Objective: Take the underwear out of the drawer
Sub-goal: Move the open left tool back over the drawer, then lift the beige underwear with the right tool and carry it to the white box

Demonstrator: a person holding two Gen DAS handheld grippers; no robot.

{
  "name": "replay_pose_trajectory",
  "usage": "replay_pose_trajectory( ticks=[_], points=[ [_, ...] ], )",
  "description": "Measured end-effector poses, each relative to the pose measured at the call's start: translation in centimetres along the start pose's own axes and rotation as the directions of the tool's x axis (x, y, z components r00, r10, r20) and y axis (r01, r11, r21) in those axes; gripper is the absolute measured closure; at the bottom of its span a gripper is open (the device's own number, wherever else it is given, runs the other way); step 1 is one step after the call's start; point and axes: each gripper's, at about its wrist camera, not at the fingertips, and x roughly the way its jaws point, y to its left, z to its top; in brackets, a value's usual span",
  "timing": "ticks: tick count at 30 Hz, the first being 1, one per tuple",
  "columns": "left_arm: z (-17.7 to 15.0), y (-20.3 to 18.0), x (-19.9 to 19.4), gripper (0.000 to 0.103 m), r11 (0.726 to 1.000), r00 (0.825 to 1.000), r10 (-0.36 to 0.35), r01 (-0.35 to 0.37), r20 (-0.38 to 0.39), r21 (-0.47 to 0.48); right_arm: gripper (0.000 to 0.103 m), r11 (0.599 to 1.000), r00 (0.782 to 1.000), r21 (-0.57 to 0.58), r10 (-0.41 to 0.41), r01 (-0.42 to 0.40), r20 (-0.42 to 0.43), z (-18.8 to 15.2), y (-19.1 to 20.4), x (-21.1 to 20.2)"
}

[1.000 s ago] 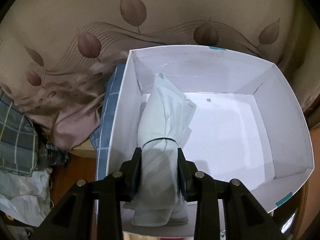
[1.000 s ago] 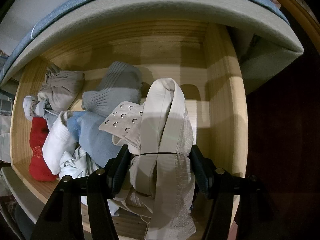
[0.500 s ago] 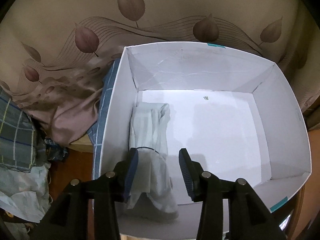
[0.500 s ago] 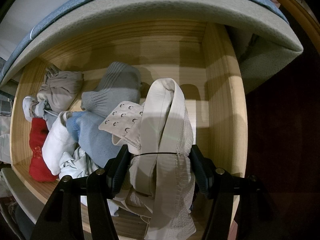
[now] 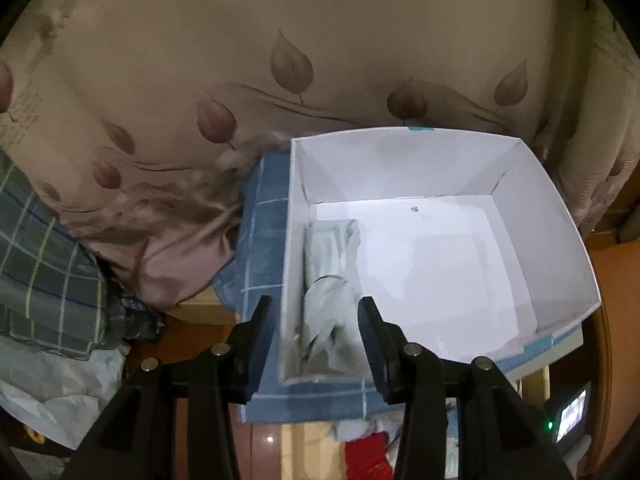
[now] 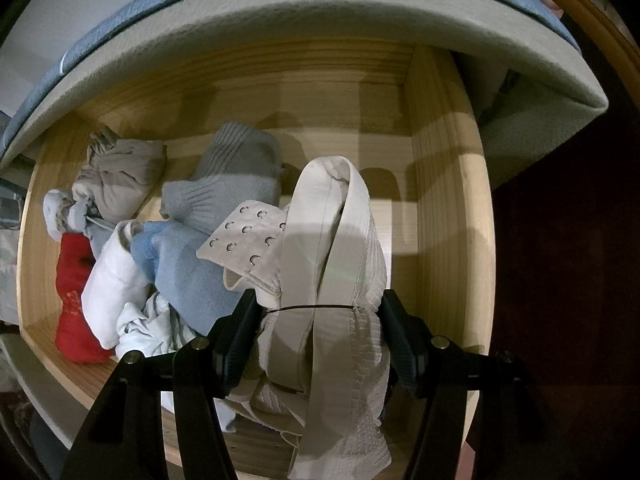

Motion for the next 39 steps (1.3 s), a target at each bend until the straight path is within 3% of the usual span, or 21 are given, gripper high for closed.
replay_pose_trajectory(
  ticks=[4,9,17,24,31,36,39],
  points=[
    [-2.2,0.9,-2.3,0.06,1.0,1.0,0.01,-0.01,0.016,-0.001,0.045,1.0,1.0,-0.002,-0.004,0.004,-0.003,0.0,0.1,0.1],
    [-6.4,2.3,-3.2,0.06,0.998,1.0,-0.016,0.015,-0.017,-0.053,0.045,1.0,1.0,-0.007,-0.015,0.015,-0.009,0.0,0.3,0.1],
    [-15.0,2.3,0.7,0.06,0.993,0.988,0.001,-0.019,-0.151,-0.113,0.042,1.0,0.999,0.006,-0.004,0.004,-0.037,0.3,0.1,0.6],
    [-19.7,0.5,3.7,0.06,0.99,0.978,0.033,-0.059,-0.204,-0.124,0.044,1.0,0.999,-0.009,-0.012,0.012,-0.04,0.5,-0.2,0.9],
    [-22.4,-0.1,5.7,0.06,0.977,0.976,0.042,-0.085,-0.212,-0.197,0.049,0.999,0.999,-0.037,-0.038,0.038,0.006,0.1,0.9,0.1],
    [-24.1,-0.5,6.9,0.06,0.972,0.971,0.054,-0.105,-0.235,-0.209,0.05,0.997,0.991,-0.051,-0.05,0.057,0.121,-0.2,1.9,-2.6],
    [-24.7,-0.4,7.3,0.06,0.97,0.967,0.049,-0.106,-0.25,-0.219,0.05,0.998,0.989,-0.062,-0.025,0.034,0.147,-0.4,2.2,-4.4]
  ],
)
